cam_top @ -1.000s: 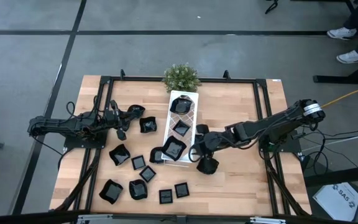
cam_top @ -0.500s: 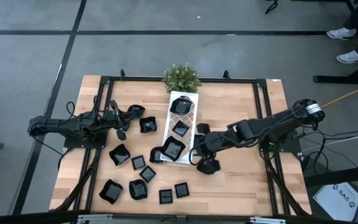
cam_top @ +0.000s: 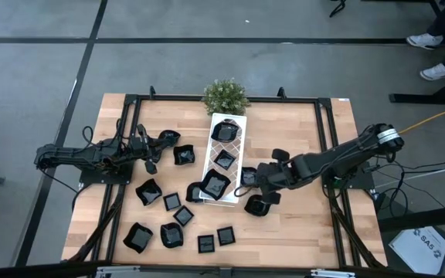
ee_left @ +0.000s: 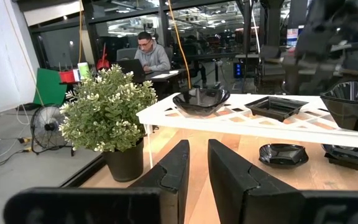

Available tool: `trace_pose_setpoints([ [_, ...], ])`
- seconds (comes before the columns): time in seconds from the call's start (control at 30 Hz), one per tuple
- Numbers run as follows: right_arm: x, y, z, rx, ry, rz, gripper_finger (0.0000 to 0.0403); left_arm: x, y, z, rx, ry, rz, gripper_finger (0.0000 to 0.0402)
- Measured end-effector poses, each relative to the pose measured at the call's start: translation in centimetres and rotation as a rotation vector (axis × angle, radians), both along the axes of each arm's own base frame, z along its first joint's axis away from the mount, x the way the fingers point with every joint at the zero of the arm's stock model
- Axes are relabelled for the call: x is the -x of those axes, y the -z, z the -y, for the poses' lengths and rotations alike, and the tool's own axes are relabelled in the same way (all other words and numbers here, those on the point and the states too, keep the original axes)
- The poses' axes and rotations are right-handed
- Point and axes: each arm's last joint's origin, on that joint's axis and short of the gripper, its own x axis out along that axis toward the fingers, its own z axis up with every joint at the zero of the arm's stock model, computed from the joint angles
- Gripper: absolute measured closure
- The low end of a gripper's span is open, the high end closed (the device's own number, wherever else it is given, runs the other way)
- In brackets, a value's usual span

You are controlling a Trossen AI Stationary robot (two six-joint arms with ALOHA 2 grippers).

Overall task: Pick & Place Mini shaped plates
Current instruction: Stack the leaf shaped plate on top of the leaf shaped plate on the shelf

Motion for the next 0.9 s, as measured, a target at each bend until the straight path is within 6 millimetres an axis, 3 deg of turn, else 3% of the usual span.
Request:
trace_pose_setpoints([
  [0.43, 1.1, 6.7, 0.6, -0.132, 0.274, 0.168, 0.0299, 0.0, 0.0, 0.0, 0.0, 0.0, 0.0, 0.035],
  [0.9, 4.7, 10.1, 2.2, -0.303, 0.481, 0.393, 0.0299, 0.0, 0.0, 0.0, 0.0, 0.0, 0.0, 0.0349],
])
